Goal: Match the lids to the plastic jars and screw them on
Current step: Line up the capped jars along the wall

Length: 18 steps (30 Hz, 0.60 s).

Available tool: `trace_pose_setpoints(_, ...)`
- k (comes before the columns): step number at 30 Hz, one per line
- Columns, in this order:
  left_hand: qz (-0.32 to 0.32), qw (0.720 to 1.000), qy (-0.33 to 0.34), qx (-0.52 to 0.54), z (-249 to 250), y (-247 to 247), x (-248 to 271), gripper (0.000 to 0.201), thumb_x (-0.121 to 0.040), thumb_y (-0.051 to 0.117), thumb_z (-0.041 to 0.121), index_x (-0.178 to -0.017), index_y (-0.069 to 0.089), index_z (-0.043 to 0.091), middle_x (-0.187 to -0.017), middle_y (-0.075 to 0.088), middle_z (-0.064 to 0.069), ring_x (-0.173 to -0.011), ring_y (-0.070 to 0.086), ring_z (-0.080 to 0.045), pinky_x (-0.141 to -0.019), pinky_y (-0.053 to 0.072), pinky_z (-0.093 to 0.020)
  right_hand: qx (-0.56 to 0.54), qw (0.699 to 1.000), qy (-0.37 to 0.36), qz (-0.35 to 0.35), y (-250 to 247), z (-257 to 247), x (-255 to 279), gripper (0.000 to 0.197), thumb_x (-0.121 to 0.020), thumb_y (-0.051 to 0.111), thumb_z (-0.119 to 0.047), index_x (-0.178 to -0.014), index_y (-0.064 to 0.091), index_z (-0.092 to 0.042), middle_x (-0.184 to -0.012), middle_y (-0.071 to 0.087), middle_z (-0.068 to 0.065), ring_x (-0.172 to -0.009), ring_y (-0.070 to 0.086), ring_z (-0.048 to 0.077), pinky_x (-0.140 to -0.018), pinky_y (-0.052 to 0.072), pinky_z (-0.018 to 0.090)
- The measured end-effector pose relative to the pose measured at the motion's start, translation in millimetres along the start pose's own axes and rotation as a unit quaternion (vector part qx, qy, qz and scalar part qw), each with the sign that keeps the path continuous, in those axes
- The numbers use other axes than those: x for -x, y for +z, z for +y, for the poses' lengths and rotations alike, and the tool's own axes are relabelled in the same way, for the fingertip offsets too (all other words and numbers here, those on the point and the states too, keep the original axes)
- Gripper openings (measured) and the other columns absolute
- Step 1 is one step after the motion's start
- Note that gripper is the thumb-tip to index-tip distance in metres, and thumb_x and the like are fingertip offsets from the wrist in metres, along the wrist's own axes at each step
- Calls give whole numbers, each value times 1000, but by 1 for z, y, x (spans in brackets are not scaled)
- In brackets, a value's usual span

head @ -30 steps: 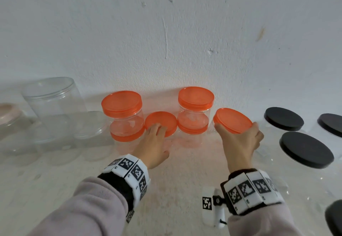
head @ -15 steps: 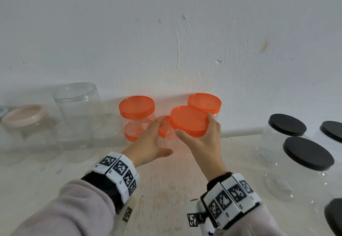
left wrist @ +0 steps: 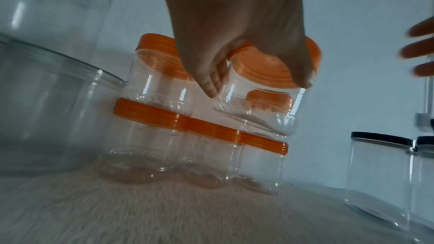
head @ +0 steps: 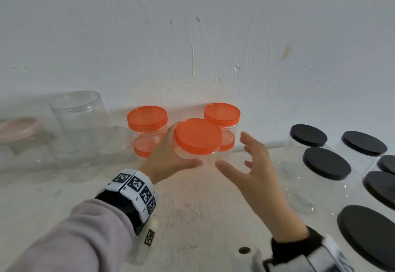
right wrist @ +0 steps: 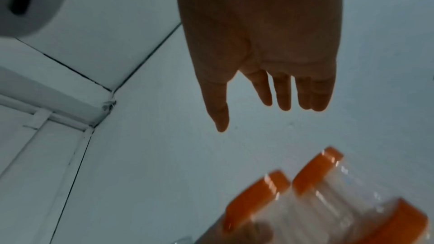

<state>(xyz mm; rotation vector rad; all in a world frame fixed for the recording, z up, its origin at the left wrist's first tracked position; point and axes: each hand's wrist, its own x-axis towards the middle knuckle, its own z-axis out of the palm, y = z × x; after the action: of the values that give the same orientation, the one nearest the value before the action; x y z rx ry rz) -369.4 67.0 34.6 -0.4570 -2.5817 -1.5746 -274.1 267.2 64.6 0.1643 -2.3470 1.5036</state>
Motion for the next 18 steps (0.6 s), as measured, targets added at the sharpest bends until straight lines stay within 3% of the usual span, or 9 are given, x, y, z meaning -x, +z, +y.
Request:
trace_pose_setpoints(3, 91, 996, -1, 2, -7, 1, -3, 100, -53, 91, 43, -132, 30, 44, -126, 49, 23, -115, 48, 11, -93, 40, -19, 60, 998, 19, 18, -47, -5, 25, 78, -66, 66, -57, -137, 42, -35, -130, 41, -25, -120, 42, -4, -105, 35, 30)
trace_pose_setpoints(5, 135, 991, -13, -9, -11, 4, -6, 110, -55, 91, 39, -144, 26, 27, -135, 49, 9, -124, 48, -7, -103, 41, -33, 109, 993, 40, 37, -77, -7, 40, 81, -63, 61, -62, -137, 43, -36, -127, 39, -27, -115, 41, -2, -98, 36, 29)
trace_pose_setpoints(7, 162, 986, -26, -35, -12, 8, -8, 117, -56, 91, 38, -148, 20, 18, -142, 44, -1, -129, 45, -18, -107, 37, -40, 156, 985, 60, 53, -100, -5, 51, 74, -70, 68, -52, -138, 44, -34, -123, 39, -27, -107, 40, -2, -90, 33, 27)
trace_pose_setpoints(9, 180, 982, -37, -43, -10, 15, -11, 118, -58, 90, 36, -149, 18, 15, -145, 40, -4, -131, 41, -20, -109, 34, -40, 205, 973, 84, 65, -117, 0, 60, 70, -75, 73, -41, -138, 45, -31, -121, 38, -25, -104, 41, 2, -87, 32, 28)
trace_pose_setpoints(12, 197, 977, -67, -45, -6, 23, -16, 118, -61, 89, 35, -150, 15, 12, -148, 35, -8, -134, 37, -24, -111, 32, -40, 281, 948, 134, 65, -135, 7, 70, 70, -75, 75, -39, -138, 48, -26, -120, 37, -19, -119, 35, 11, -92, 29, 30)
trace_pose_setpoints(14, 201, 975, -82, -50, -4, 27, -19, 118, -62, 88, 36, -150, 13, 9, -148, 33, -11, -135, 35, -26, -111, 31, -41, 331, 926, 175, 54, -144, 11, 75, 72, -73, 74, -44, -137, 48, -25, -127, 41, -12, -126, 31, 18, -98, 30, 36)
trace_pose_setpoints(18, 219, 968, -97, -76, 0, 32, -23, 119, -64, 87, 38, -150, 10, 7, -150, 28, -15, -137, 30, -30, -112, 29, -44, 383, 891, 243, -21, -152, 20, 82, 80, -70, 69, -59, -140, 39, -35, -135, 35, -11, -126, 30, 21, -105, 31, 42)
